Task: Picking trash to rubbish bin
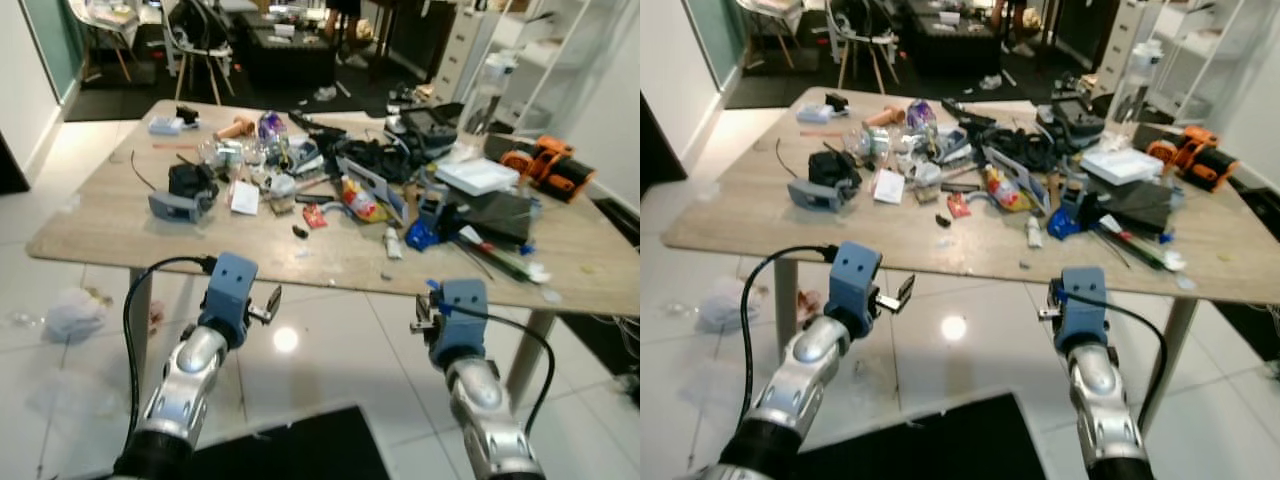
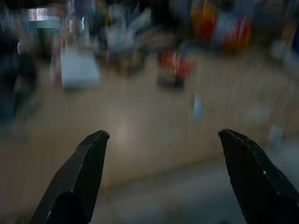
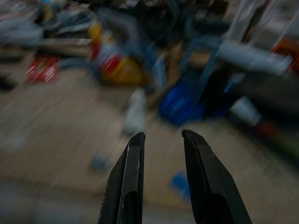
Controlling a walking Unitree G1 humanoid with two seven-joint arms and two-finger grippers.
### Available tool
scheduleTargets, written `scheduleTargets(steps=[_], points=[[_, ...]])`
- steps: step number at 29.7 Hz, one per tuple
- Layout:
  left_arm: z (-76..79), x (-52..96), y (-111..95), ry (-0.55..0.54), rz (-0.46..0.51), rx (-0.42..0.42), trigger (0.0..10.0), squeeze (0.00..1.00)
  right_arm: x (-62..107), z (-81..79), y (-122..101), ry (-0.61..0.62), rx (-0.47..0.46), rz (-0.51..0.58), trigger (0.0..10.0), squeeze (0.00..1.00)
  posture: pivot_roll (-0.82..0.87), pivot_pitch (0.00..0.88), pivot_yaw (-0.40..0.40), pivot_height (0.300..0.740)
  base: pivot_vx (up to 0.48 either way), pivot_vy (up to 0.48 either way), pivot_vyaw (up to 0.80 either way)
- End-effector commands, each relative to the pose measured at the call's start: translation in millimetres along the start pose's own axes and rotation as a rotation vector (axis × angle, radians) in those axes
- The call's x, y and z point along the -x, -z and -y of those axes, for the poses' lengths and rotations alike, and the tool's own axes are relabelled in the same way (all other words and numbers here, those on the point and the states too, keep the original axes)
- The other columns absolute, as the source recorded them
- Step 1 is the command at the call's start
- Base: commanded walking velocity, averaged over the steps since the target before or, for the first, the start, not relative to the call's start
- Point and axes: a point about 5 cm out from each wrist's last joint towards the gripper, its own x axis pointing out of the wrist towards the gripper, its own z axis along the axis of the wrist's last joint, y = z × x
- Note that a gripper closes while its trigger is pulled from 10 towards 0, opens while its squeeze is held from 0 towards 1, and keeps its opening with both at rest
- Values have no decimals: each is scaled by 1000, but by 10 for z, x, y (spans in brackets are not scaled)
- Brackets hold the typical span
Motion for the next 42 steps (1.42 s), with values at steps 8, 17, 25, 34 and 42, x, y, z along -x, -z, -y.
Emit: scheduleTargets(steps=[8, 17, 25, 34, 42], points=[[-72, -79, -358, 5, 126, 49, 10000, 0, -121, 154, -318, 82, 10, 133, 10000, 0, -90, 57, -46, 740, 416, 0, 0], [111, -78, -318, 96, 106, 33, 10000, 0, -131, 200, -174, 75, 50, 6, 10000, 0, -98, 61, -43, 740, 404, 0, 0], [203, -36, -259, 145, 80, 13, 10000, 0, -127, 234, -104, 68, 82, -47, 10000, 0, -97, 59, -48, 740, 400, 0, 0], [211, -26, -241, 145, 78, 12, 10000, 0, -134, 158, -219, 17, 101, 10, 10000, 0, -100, 52, -46, 740, 133, 0, 0], [226, -6, -234, 160, 83, 11, 10000, 0, -110, 78, -273, -7, 121, 36, 10000, 0, -99, 48, -46, 740, 0, 0, 0]])
